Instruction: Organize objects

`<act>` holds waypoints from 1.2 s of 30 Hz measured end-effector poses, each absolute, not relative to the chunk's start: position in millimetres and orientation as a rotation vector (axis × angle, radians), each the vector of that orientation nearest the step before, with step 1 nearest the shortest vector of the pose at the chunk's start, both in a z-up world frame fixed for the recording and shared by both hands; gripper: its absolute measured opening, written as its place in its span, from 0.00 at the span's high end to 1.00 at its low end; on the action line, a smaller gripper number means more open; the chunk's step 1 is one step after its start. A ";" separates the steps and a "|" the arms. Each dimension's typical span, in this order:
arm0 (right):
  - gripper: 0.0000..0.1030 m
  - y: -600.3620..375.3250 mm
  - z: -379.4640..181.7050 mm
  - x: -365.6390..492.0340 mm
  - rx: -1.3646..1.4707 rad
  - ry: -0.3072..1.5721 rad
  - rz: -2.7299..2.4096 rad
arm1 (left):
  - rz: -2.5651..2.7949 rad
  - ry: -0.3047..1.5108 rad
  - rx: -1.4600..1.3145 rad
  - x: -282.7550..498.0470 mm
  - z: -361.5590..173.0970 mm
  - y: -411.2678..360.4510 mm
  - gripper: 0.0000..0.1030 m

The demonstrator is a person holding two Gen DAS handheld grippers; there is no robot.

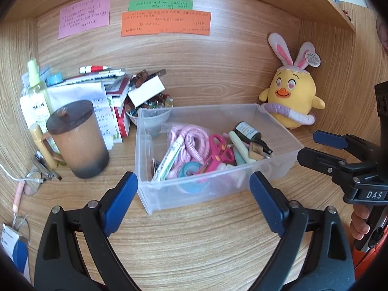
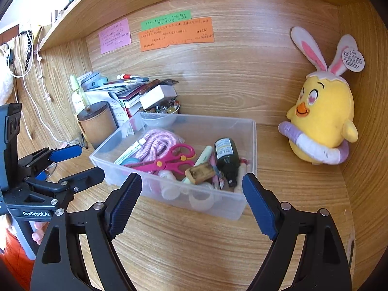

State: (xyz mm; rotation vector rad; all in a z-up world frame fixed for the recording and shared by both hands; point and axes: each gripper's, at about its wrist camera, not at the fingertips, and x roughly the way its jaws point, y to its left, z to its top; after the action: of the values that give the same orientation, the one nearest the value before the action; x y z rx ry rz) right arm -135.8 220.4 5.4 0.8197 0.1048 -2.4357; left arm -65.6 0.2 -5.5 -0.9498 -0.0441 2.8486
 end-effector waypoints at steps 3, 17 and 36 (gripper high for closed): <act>0.19 221.3 2.0 -131.6 0.826 0.106 -2.432 | 2.845 -0.053 -0.960 -64.7 -8.5 0.5 0.08; 0.19 217.4 0.9 -128.8 0.824 0.122 -2.430 | 2.840 -0.069 -0.961 -64.1 -9.1 0.2 0.08; 0.19 216.8 0.4 -126.5 0.823 0.120 -2.426 | 2.834 -0.065 -0.954 -64.1 -7.4 2.6 0.08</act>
State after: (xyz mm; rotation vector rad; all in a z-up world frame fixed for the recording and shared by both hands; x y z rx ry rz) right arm -126.5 216.8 0.4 0.8234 0.1203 -2.4261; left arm -64.1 2.6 -7.4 -0.9540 -0.0653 2.8338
